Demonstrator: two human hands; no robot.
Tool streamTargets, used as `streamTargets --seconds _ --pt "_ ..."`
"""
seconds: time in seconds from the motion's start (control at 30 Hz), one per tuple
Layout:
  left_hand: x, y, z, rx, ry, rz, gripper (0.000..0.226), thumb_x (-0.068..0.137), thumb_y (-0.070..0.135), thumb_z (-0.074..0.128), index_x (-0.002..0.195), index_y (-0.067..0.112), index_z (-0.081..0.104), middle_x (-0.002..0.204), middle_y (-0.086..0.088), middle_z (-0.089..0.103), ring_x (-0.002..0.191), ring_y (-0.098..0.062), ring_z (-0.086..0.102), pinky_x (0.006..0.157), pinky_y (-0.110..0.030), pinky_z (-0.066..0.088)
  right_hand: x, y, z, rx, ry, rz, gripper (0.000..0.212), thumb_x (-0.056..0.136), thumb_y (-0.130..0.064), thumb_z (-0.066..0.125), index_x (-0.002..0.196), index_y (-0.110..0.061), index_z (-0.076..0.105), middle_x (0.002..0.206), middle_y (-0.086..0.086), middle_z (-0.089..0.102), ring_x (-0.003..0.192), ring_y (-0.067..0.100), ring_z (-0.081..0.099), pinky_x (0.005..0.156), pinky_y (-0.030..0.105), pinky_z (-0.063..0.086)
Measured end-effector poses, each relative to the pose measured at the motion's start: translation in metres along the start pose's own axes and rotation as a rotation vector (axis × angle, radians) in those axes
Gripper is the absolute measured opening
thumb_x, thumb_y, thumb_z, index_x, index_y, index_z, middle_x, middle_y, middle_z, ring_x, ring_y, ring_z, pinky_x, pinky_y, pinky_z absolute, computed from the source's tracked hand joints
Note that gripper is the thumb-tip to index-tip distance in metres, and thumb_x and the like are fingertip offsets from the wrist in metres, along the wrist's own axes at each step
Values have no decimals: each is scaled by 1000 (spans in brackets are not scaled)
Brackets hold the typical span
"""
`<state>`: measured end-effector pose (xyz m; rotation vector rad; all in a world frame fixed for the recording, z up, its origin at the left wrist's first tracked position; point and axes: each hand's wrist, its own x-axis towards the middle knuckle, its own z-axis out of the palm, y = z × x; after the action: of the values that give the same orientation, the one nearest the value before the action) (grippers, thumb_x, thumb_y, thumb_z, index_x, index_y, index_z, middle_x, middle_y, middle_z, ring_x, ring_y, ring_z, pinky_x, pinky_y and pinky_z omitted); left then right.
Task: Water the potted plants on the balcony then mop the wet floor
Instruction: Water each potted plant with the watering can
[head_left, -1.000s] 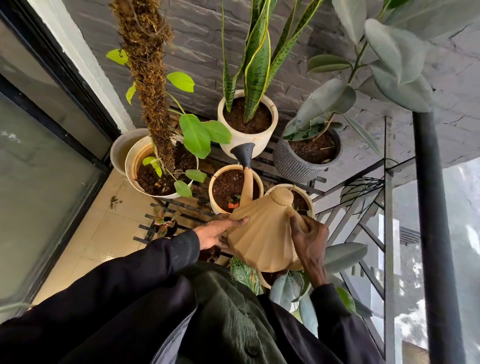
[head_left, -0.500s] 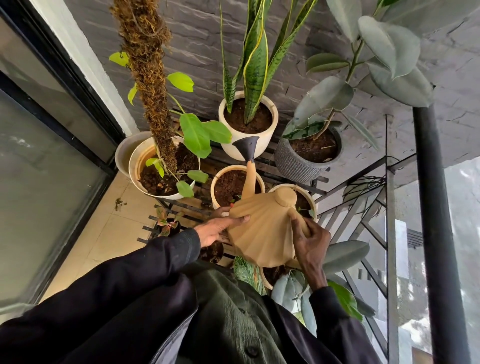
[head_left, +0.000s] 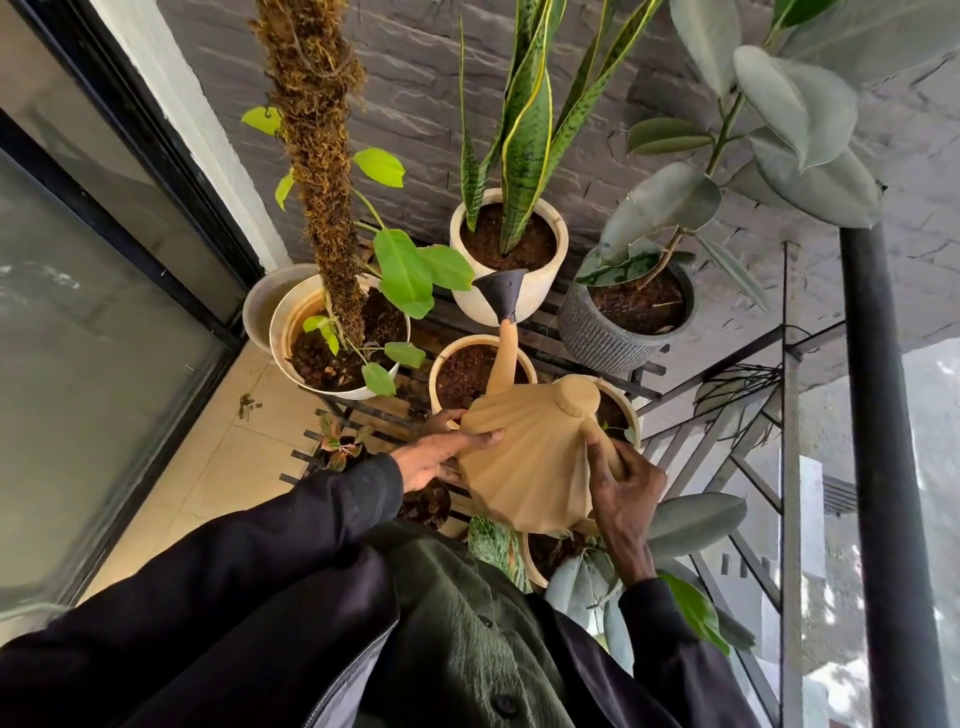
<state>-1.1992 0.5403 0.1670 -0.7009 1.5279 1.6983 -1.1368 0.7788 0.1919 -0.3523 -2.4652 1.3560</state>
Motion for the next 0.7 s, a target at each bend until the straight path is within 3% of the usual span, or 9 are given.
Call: streamTargets --seconds 0.07,0.13,0.2,0.27,0.4,0.5,0.6,0.7 --pt "2 -1 -3 5 11 -1 88 49 35 95 124 32 50 127 -8 58 118 -28 55 76 -47 58 -1 -2 1 14 -1 -2 12 95 -41 72 84 -39 69 70 1 73 58 28 67 49 52 58" --pt "2 -4 -8 6 10 2 86 53 34 96 126 31 50 125 -7 58 117 -28 55 78 -48 57 -4 -2 4 10 -5 -8 10 96 -36 73 86 -37 70 71 6 74 57 28 68 49 52 58" --pt "0 -5 -13 3 -1 2 79 63 29 94 128 30 49 121 -5 59 113 -25 55 76 -45 56 -7 -1 7 6 -12 -11 10 96 -39 72 88 -32 73 68 -3 71 52 13 63 45 39 55" --pt "-2 -7 -20 0 -14 2 75 68 25 92 129 29 48 119 -5 60 111 -24 56 75 -43 55 -10 1 13 -4 -11 -2 25 95 -45 70 88 -22 77 65 -14 66 50 8 58 46 24 46" --pt "-4 -12 -39 -6 -22 0 76 68 25 93 131 26 51 120 -6 63 110 -25 60 87 -55 56 -19 5 27 -15 -22 13 39 96 -51 69 82 -16 78 61 -10 63 48 6 52 48 24 42" --pt "-8 -19 -59 -20 -31 -28 77 65 26 94 128 30 50 119 -6 60 117 -31 57 96 -64 50 -29 -12 38 5 -45 21 47 95 -51 67 90 -6 80 69 -8 66 55 -2 57 55 9 42" --pt "-14 -25 -86 -36 -32 -56 79 64 28 94 128 31 48 131 -9 57 124 -33 53 97 -63 50 -42 -34 57 1 -65 -10 33 95 -49 68 93 -19 81 77 0 75 67 10 68 61 25 54" --pt "-22 -32 -113 -50 -44 -90 92 57 35 97 133 30 46 138 -8 53 128 -31 49 98 -58 50 -54 -57 76 6 -91 8 23 94 -45 71 81 -26 76 72 2 74 67 19 69 60 37 58"
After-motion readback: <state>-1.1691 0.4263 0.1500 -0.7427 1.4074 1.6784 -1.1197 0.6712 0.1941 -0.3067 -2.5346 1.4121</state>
